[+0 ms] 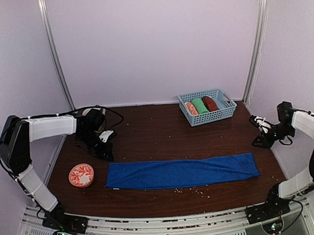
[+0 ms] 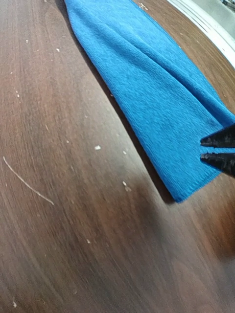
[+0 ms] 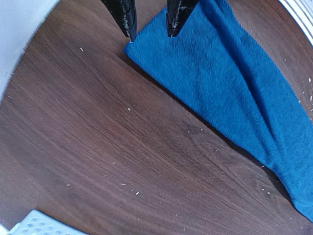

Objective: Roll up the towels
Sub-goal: Smooth out the towel at the center of the board.

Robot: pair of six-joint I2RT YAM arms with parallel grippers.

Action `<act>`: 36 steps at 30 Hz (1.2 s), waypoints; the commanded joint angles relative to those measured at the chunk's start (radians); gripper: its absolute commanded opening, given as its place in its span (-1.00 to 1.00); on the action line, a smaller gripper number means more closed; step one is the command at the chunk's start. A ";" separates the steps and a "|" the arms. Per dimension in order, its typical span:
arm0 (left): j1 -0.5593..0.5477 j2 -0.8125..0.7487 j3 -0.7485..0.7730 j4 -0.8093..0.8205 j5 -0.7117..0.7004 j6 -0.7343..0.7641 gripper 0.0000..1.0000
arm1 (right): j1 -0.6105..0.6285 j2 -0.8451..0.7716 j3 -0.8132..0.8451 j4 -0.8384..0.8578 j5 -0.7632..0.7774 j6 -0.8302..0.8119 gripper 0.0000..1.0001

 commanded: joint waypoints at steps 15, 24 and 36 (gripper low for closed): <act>0.009 0.223 0.027 0.128 -0.075 -0.017 -1.00 | 0.209 0.430 0.113 0.236 0.366 0.382 -0.75; 0.032 0.248 0.049 0.220 -0.165 -0.060 -1.00 | 0.209 0.524 0.241 0.256 0.395 0.428 -0.84; 0.032 0.191 0.024 0.217 -0.118 -0.050 -1.00 | 0.220 0.261 0.152 -0.054 0.216 0.232 -0.82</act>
